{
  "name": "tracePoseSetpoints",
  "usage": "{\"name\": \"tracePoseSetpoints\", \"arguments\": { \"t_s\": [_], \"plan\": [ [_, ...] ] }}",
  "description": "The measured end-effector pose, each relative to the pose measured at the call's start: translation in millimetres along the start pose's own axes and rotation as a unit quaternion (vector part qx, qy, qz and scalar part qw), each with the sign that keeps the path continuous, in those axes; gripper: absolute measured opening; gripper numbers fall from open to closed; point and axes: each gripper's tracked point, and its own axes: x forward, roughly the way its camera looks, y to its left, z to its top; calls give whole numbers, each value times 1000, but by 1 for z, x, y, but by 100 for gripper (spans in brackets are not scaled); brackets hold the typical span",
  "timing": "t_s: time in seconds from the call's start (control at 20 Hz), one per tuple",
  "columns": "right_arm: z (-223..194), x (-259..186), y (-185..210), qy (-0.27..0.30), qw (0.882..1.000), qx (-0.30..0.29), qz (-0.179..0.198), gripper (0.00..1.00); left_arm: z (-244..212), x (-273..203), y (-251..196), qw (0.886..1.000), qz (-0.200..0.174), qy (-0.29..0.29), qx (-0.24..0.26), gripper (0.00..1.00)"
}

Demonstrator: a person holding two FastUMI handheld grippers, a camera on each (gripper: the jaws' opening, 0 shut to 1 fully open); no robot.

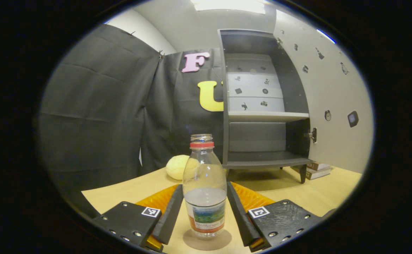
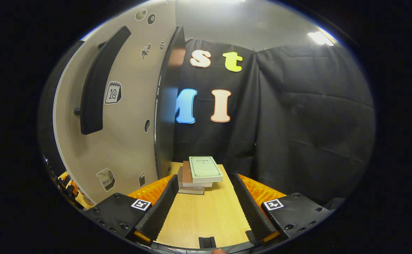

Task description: Open the cabinet door with the right hand, grasp the bottle in the cabinet with the left hand and place it on the coaster, then close the cabinet door with the right hand.

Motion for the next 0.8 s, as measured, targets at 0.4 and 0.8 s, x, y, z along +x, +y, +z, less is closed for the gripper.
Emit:
{"name": "tracePoseSetpoints", "arguments": {
  "t_s": [0.4,0.8],
  "plan": [
    [0,14,12,3,1000,-7,14,99,-9,-4,-11,1000,10,8,23,73],
    [4,15,11,-2,1000,0,17,97,-7,-7,-13,999,15,26,31,74]
  ]
}}
